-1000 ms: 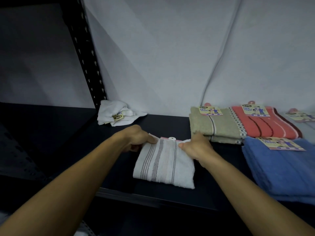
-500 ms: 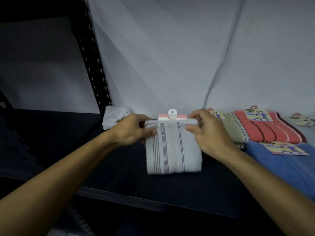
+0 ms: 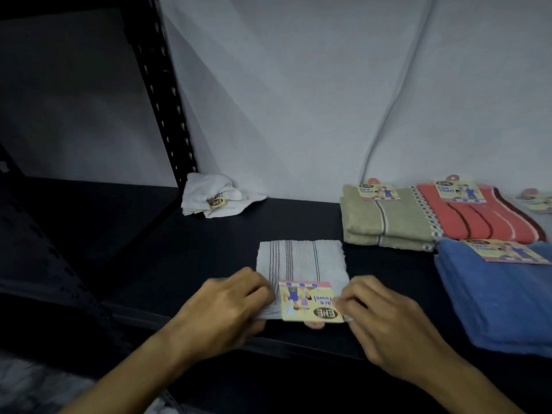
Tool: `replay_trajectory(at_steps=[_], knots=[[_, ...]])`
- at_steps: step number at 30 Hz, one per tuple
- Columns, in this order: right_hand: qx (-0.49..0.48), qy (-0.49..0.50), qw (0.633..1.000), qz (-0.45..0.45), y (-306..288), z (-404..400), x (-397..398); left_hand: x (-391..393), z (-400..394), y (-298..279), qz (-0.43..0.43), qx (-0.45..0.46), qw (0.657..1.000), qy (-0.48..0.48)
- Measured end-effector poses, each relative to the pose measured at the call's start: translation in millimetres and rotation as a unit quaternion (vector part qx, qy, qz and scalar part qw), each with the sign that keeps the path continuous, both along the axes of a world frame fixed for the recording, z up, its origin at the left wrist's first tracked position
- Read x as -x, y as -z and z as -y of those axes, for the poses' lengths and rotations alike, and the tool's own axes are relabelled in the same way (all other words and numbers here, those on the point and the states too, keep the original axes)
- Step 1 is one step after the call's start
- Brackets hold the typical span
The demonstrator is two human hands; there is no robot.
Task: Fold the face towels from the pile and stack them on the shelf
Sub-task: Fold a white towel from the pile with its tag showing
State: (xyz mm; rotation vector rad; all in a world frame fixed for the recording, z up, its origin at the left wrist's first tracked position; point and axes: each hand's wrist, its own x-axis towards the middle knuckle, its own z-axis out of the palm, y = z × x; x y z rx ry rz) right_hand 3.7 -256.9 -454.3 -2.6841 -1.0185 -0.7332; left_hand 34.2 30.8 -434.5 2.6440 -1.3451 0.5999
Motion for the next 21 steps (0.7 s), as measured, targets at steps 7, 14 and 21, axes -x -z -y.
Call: replay_trajectory(at_steps=[7, 14, 21], knots=[[0.001, -0.004, 0.991, -0.133, -9, 5, 8, 12, -6, -2, -0.108, -0.012, 0.994, -0.023], [-0.083, 0.038, 0.966, -0.244, -30, 7, -8, -3, -7, -31, -0.231, 0.112, 0.961, -0.105], [-0.053, 0.137, 0.968, -0.202, -30, -36, -45, -27, 36, -28, -0.267, -0.049, 0.944, -0.185]])
